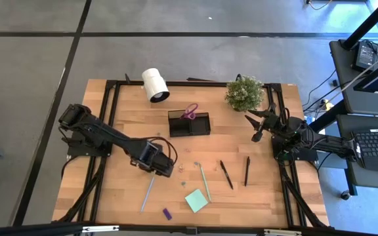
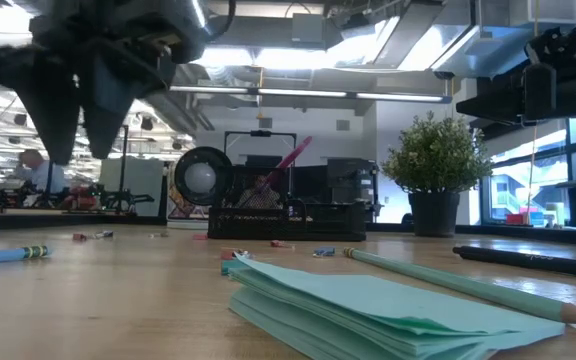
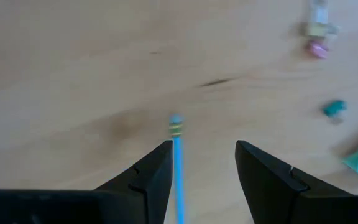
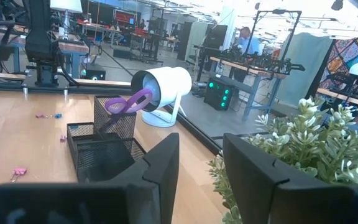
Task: Pick and place office supplies into organizer
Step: Put the blue pencil into the black desk organizer
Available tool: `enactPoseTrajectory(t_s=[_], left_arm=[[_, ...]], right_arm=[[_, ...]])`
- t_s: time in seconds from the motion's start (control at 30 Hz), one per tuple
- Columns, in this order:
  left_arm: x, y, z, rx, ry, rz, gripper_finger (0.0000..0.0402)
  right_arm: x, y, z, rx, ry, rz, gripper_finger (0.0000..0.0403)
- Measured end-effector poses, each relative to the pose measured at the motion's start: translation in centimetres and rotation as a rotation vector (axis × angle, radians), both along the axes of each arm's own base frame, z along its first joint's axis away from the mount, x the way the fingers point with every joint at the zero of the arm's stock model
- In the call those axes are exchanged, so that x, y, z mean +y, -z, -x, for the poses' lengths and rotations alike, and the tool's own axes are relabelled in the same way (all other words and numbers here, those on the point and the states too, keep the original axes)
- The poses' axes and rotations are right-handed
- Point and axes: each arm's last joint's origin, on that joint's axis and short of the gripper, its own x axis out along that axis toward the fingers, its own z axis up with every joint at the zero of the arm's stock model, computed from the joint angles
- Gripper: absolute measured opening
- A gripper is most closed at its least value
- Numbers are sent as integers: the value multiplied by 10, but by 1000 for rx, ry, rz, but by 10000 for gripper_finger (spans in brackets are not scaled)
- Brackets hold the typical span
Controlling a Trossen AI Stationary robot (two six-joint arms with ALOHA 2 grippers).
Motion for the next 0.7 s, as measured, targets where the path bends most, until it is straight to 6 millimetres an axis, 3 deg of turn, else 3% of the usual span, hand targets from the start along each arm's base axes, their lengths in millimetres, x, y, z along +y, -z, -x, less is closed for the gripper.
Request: enactPoseTrajectory(t_s=[0.2,0.7], left_arm=[[0,3,-1,30,-16,-13,169],[-17,57,-19,141,46,40,164]], right_arm=[[0,0,0,-1,0,-2,129],[0,0,0,-2,0,-2,129]])
